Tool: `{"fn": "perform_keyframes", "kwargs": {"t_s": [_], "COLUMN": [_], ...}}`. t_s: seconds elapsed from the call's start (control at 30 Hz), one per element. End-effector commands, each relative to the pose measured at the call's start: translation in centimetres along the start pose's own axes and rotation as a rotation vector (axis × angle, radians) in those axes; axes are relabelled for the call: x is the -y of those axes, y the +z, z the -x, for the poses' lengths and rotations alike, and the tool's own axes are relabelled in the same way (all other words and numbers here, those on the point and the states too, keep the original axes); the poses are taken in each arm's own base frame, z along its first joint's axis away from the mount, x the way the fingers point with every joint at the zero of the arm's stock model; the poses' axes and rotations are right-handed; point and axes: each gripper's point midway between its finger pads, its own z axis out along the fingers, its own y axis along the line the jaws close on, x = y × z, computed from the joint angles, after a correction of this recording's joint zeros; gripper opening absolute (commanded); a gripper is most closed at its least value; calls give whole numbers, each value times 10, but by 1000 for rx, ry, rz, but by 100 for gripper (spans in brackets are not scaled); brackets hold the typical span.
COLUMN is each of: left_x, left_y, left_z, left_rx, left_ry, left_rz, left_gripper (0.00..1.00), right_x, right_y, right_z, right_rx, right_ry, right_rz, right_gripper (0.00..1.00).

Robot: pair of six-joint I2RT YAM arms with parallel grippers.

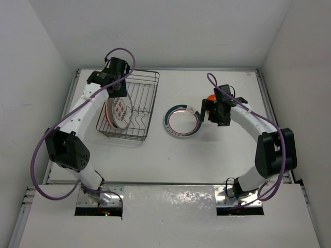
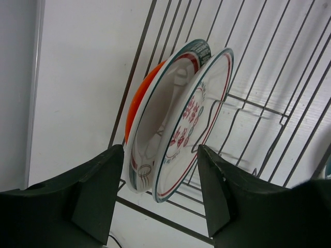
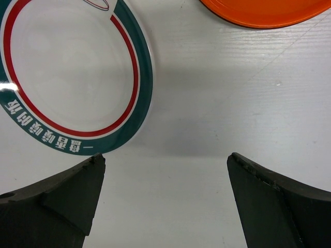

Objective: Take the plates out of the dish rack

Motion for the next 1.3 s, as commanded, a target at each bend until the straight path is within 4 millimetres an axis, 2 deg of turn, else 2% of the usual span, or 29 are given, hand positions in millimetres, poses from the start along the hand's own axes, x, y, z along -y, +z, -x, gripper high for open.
{"fn": "perform_keyframes", "kwargs": {"t_s": [0.0,0.1,0.3,0.5,0.67,0.73,0.77,0.8,0.87,0.9,1.07,1.2,1.23,1.27], "left_x": [6,15,28,21,9,3,0,-2,-8,-10,-10,-3,-1,4], "left_y": [-12,-11,13,32,39,35,32,28,21,14,-20,-56,-68,-77], "left_z": [15,13,-2,-20,-27,-22,-18,-10,-3,10,44,77,84,90], "left_rx": [41,47,2,-44,-57,-41,-30,-11,0,26,110,210,242,268], "left_ry": [-28,-15,25,46,64,70,73,69,88,77,71,35,27,19], "left_rz": [-49,-76,-96,-28,53,76,85,90,115,116,50,-69,-111,-156], "left_gripper": [56,55,45,40,24,13,10,0,0,0,0,0,0,0], "right_x": [1,0,1,1,0,-1,-1,-1,-3,-3,-9,-35,-47,-72], "right_y": [2,2,3,1,-2,-5,-6,-7,-11,-12,-16,-27,-31,-39], "right_z": [1,0,0,0,2,4,5,4,6,3,2,11,19,47], "right_rx": [1,-1,-2,-4,7,9,12,7,10,-2,-16,-18,3,111], "right_ry": [-6,-7,-6,-6,-9,-3,3,15,32,54,127,192,189,177], "right_rz": [-5,-4,-7,-6,-4,-2,-3,-5,-4,-7,9,124,188,319], "right_gripper": [98,98,98,98,98,98,98,98,98,98,99,99,99,99]}}
